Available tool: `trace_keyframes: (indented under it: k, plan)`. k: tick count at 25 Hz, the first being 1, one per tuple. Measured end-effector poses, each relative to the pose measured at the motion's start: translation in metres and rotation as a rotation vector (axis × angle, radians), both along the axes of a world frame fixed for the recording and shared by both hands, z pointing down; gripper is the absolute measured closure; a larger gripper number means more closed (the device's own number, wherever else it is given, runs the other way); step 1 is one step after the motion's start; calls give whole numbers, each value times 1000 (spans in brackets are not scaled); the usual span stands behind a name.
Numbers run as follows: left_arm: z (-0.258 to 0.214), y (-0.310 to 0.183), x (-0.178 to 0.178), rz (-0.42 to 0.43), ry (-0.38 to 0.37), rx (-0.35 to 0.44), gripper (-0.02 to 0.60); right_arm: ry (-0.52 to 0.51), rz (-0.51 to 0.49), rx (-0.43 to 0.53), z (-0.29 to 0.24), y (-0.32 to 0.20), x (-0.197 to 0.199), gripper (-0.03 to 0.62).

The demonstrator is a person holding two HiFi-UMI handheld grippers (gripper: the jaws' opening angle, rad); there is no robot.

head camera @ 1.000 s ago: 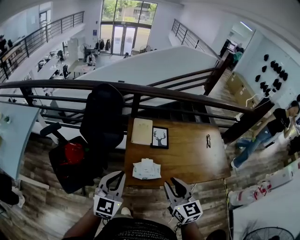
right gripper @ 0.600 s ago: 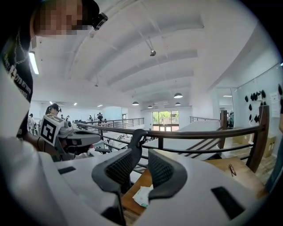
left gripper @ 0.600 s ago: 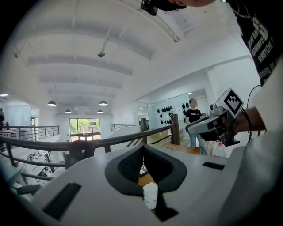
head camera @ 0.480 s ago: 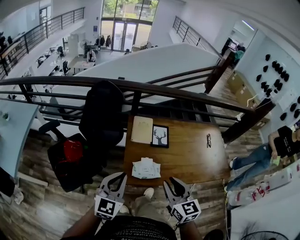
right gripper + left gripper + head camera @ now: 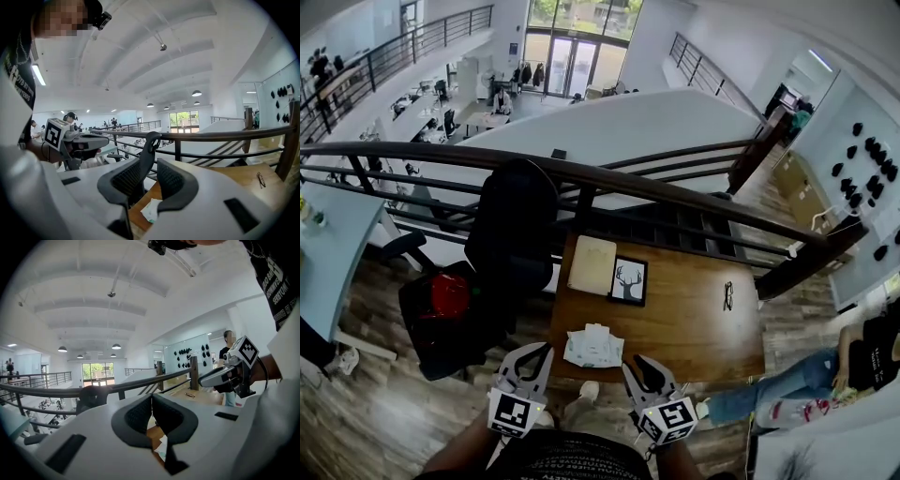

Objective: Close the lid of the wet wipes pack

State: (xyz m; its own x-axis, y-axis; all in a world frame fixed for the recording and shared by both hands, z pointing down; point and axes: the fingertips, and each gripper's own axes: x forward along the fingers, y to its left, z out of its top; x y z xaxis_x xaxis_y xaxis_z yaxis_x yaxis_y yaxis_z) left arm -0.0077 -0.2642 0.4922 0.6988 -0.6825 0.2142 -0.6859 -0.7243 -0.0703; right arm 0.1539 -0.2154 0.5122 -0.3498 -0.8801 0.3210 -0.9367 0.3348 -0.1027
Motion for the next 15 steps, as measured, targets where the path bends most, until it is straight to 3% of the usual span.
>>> trace_keyframes:
  k: [9, 15]
  plan:
    - [2, -36, 36, -6, 2, 7, 554, -20, -45, -75, 31, -37, 27, 476]
    - [21, -54, 44, -32, -25, -34, 554, -5, -79, -144, 67, -54, 36, 474]
